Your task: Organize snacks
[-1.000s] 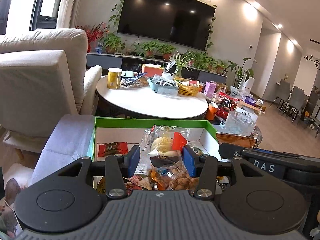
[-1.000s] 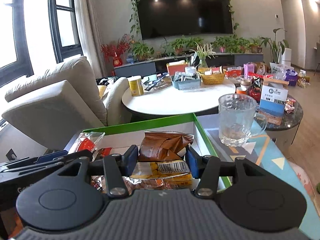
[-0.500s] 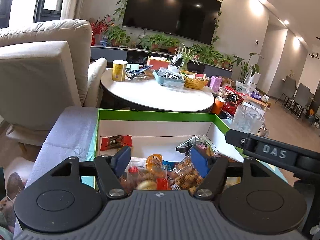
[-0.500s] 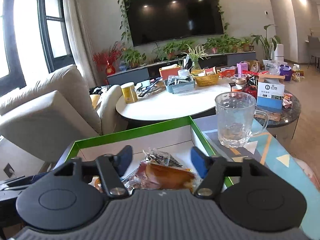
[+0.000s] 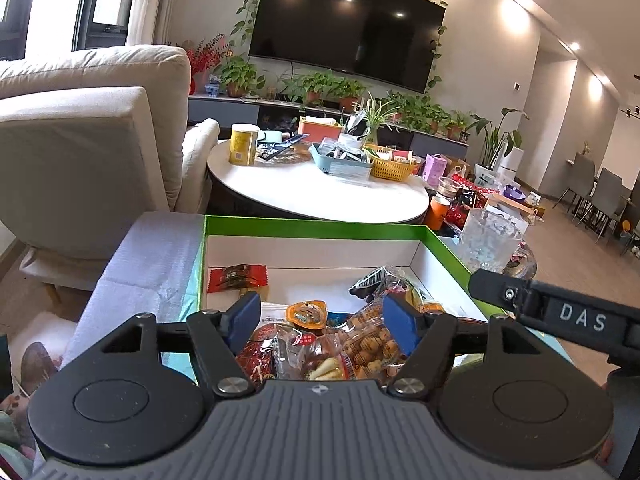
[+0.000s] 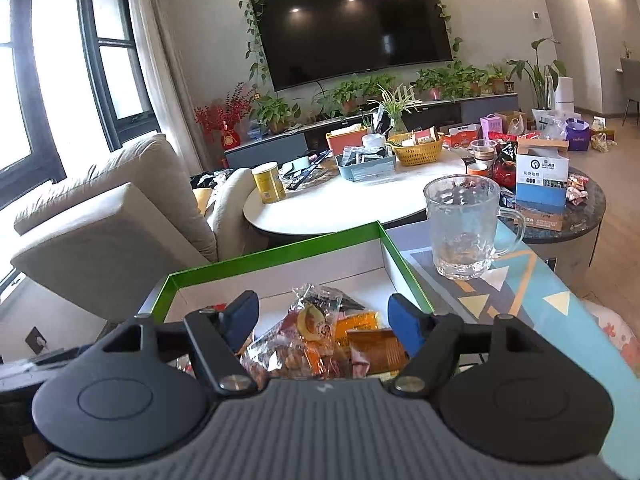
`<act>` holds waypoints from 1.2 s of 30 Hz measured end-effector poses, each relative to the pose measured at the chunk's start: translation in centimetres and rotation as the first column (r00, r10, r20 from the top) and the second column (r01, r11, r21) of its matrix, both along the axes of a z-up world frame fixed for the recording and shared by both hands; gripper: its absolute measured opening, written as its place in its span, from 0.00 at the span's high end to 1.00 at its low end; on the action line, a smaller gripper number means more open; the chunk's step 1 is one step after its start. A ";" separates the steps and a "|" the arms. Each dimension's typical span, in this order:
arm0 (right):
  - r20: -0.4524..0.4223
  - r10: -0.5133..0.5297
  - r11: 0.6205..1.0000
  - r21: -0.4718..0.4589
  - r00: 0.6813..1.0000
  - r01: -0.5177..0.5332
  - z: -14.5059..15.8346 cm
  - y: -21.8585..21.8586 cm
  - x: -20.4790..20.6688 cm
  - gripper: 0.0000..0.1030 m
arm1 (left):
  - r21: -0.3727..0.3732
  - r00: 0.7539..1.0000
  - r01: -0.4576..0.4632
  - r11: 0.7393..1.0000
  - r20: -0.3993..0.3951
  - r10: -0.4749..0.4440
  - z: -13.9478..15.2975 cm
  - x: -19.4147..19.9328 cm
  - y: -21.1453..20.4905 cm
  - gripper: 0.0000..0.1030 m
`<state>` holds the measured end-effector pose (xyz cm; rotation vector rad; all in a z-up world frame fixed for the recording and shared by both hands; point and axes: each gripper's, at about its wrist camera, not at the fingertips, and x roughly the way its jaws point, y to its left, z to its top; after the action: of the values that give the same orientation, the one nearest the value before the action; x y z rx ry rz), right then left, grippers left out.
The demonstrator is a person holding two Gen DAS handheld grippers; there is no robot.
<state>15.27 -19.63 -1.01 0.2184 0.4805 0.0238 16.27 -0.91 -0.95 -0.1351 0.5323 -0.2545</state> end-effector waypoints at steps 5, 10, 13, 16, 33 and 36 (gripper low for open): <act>0.009 0.011 1.000 -0.011 1.000 -0.011 0.3 -0.3 -1.0 0.58 | 0.005 1.000 -0.018 1.000 0.008 0.018 0.3 -1.1 0.3 0.35; 0.010 0.027 0.999 -0.019 1.000 -0.027 0.3 -0.4 -2.0 0.58 | 0.027 1.000 -0.019 0.999 0.007 0.019 0.3 -2.5 0.2 0.35; 0.013 0.043 0.999 -0.022 0.999 -0.043 0.3 -0.4 -2.9 0.58 | 0.029 1.000 -0.020 0.999 0.013 0.020 0.5 -3.5 0.2 0.35; 0.023 0.053 0.998 -0.027 0.998 -0.052 0.4 -0.6 -3.8 0.58 | 0.044 1.000 -0.019 0.999 0.024 0.018 0.6 -4.7 -0.1 0.34; 0.085 0.046 0.999 0.021 0.995 -0.048 -1.5 -1.8 -9.3 0.57 | 0.100 1.000 -0.007 0.995 0.014 0.006 -0.5 -10.8 -1.0 0.31; 0.078 0.040 0.999 0.014 0.996 -0.041 -1.5 -1.8 -9.7 0.57 | 0.087 1.000 -0.013 0.996 0.003 0.013 -0.7 -11.0 -0.7 0.31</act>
<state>5.62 -21.43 -2.55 0.2223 0.4072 0.0756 5.30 -1.61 -1.62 -0.0537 0.5394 -0.2181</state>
